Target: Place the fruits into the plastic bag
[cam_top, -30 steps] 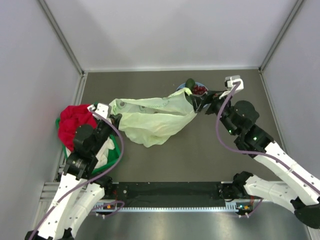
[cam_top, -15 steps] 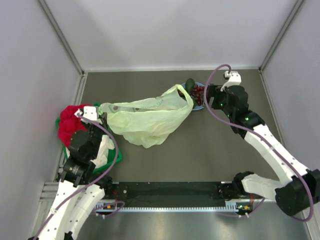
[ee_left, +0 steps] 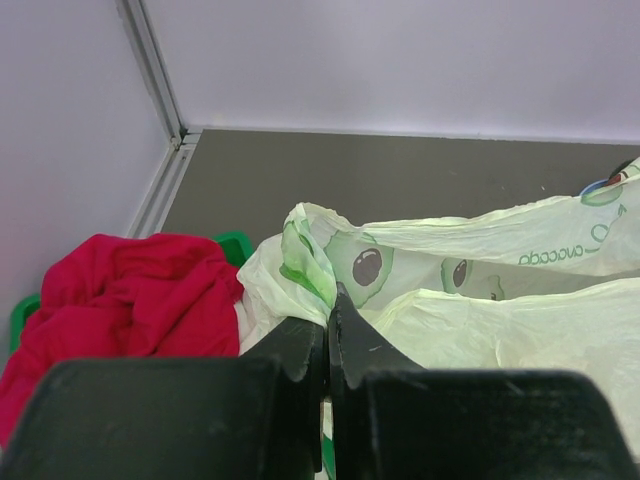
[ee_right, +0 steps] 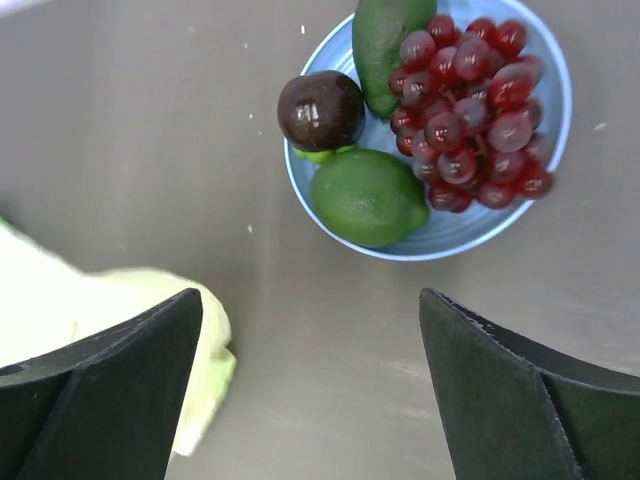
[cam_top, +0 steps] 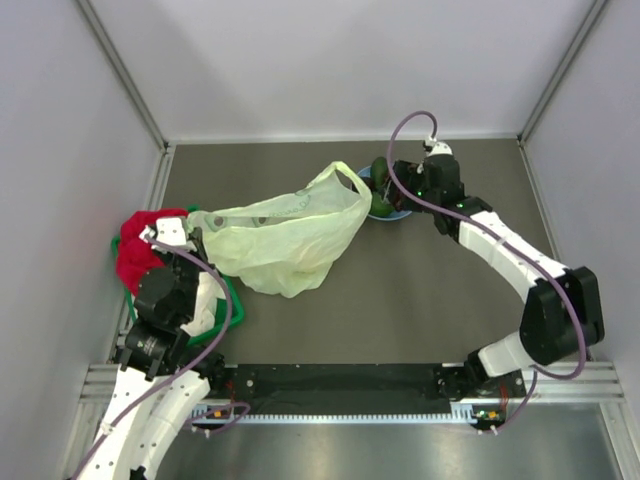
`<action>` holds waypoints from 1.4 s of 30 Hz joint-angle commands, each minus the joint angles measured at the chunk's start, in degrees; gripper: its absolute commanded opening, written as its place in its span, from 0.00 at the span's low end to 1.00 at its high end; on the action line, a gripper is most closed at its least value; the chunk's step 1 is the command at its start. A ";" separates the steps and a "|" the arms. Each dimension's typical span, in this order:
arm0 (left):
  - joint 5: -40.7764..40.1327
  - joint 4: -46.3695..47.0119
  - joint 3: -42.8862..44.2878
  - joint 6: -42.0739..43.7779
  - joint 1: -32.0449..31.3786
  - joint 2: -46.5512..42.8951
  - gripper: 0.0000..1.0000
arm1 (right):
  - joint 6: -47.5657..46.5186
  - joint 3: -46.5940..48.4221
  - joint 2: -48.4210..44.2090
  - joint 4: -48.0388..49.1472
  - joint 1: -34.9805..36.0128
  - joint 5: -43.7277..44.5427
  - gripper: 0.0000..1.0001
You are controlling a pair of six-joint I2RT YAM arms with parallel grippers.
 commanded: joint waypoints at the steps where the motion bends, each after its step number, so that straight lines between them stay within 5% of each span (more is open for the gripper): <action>1: -0.30 2.15 -0.17 0.22 0.24 -0.16 0.00 | 11.26 0.65 4.02 6.02 0.01 2.00 0.89; 16: 1.89 2.33 0.01 -0.13 0.24 0.10 0.00 | 23.84 2.67 15.36 9.71 1.77 9.31 0.84; 42: 2.51 2.15 0.10 -0.30 0.24 -0.77 0.00 | 25.60 7.94 24.33 10.51 3.09 13.70 0.80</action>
